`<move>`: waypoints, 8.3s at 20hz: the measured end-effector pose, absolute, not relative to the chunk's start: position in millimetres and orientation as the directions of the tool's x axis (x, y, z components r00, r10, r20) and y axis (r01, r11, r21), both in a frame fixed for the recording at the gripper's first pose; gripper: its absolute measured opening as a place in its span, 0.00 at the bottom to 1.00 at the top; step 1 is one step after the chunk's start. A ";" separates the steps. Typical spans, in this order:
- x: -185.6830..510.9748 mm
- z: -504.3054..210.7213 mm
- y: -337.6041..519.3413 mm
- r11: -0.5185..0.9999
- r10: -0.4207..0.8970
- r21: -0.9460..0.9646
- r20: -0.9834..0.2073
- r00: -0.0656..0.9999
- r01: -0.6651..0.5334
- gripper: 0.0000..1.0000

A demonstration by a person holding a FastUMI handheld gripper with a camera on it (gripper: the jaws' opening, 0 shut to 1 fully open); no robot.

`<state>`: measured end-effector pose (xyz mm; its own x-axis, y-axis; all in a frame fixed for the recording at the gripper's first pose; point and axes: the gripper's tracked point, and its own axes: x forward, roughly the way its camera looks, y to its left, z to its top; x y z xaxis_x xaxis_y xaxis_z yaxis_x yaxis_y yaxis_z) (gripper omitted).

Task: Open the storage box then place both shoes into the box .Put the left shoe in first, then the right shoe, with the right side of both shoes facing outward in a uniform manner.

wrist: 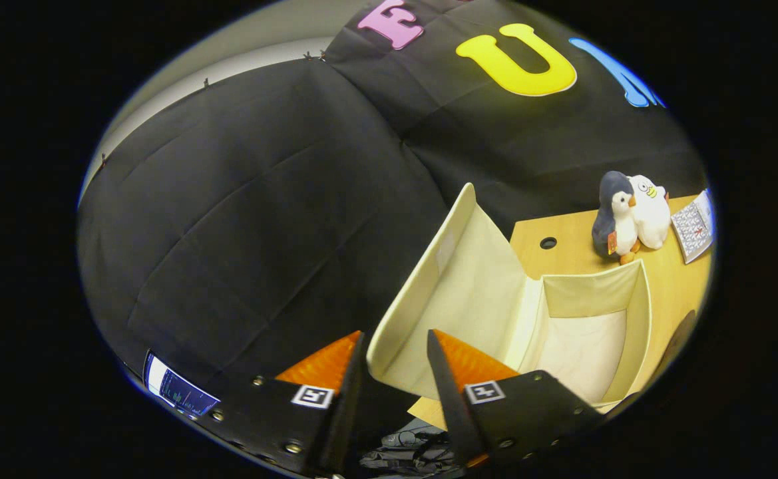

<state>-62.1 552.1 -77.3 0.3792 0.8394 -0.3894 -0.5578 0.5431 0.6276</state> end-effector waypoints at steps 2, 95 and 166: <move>-58.8 -74.1 546.7 0.556 0.831 0.590 -0.379 0.407 -0.586 0.80; -0.2 -351.1 120.8 0.934 0.285 0.348 -0.864 0.415 0.084 0.00; 20.9 -221.9 350.4 0.828 0.561 0.427 -0.624 0.544 -0.364 0.98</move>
